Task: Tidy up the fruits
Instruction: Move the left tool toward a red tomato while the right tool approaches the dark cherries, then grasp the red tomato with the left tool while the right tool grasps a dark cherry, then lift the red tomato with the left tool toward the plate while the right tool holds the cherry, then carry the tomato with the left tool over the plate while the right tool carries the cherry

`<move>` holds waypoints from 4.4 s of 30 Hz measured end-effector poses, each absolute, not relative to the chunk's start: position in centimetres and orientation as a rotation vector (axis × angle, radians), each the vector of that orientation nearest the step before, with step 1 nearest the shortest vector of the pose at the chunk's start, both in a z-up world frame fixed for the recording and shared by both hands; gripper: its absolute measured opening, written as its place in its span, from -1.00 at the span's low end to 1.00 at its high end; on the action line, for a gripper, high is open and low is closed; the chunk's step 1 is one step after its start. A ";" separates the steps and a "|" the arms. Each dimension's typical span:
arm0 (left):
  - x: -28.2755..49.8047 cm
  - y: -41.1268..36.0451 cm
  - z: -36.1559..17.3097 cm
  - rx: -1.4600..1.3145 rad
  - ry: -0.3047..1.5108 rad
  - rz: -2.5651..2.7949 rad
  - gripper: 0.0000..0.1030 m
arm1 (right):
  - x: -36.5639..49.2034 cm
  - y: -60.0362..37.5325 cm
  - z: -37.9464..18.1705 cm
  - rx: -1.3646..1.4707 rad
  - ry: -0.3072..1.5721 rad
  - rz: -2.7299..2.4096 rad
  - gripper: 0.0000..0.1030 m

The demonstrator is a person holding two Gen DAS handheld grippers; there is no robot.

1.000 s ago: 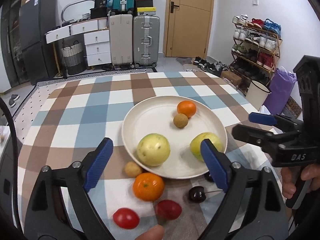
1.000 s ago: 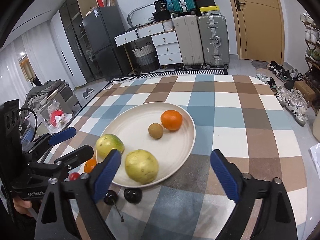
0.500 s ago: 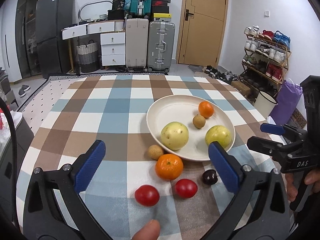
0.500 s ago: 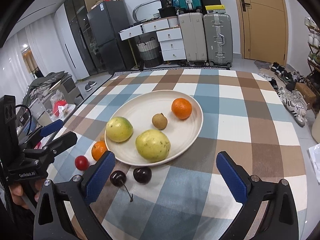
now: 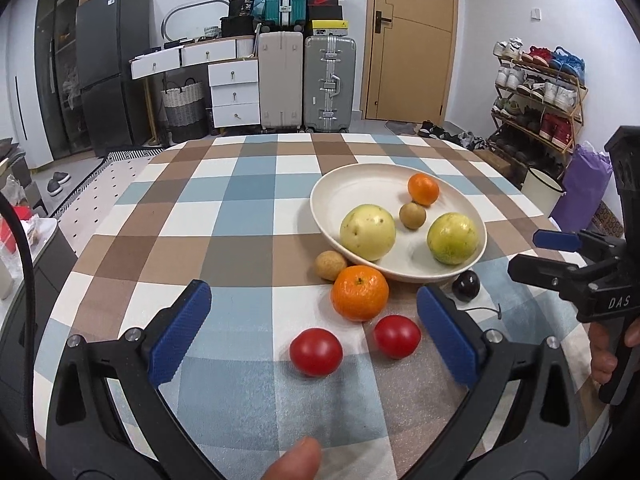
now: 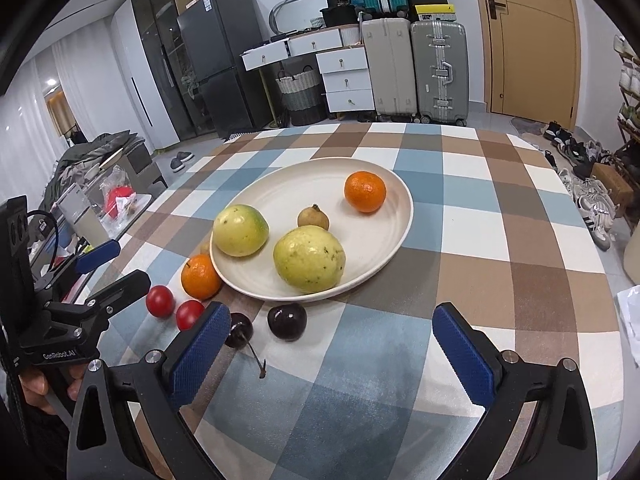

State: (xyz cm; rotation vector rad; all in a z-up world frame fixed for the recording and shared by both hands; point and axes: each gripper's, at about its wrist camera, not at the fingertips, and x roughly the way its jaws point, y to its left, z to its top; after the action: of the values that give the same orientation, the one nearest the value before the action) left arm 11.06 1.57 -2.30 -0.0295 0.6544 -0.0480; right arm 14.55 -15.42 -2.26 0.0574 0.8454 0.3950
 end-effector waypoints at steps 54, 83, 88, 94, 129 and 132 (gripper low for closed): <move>13.5 2.7 -6.2 -0.045 0.884 -0.144 -0.38 | 15.6 -10.6 -5.6 -0.095 0.951 0.465 -0.21; 12.8 0.6 -1.7 -0.064 0.747 -0.198 -0.42 | 13.5 -13.7 -2.2 -0.038 0.832 0.479 -0.47; 13.7 -0.4 -0.8 -0.058 0.720 -0.218 -0.42 | 13.8 -14.6 -1.0 -0.036 0.803 0.462 -0.47; 15.1 -1.4 0.3 -0.052 0.694 -0.239 -0.42 | 14.7 -15.7 0.2 -0.011 0.770 0.439 -0.47; 20.9 -4.6 -1.7 -0.027 0.698 -0.278 -0.42 | 20.3 -16.9 -2.5 0.058 0.748 0.443 -0.47; 20.9 -4.6 -2.0 -0.025 0.703 -0.277 -0.42 | 20.3 -16.8 -2.6 0.056 0.749 0.437 -0.47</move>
State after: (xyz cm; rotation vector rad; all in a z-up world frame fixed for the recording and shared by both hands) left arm 20.93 -4.56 -1.98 -0.0251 0.7030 -0.2769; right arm 20.31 -16.77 -2.63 0.0555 0.7487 0.4370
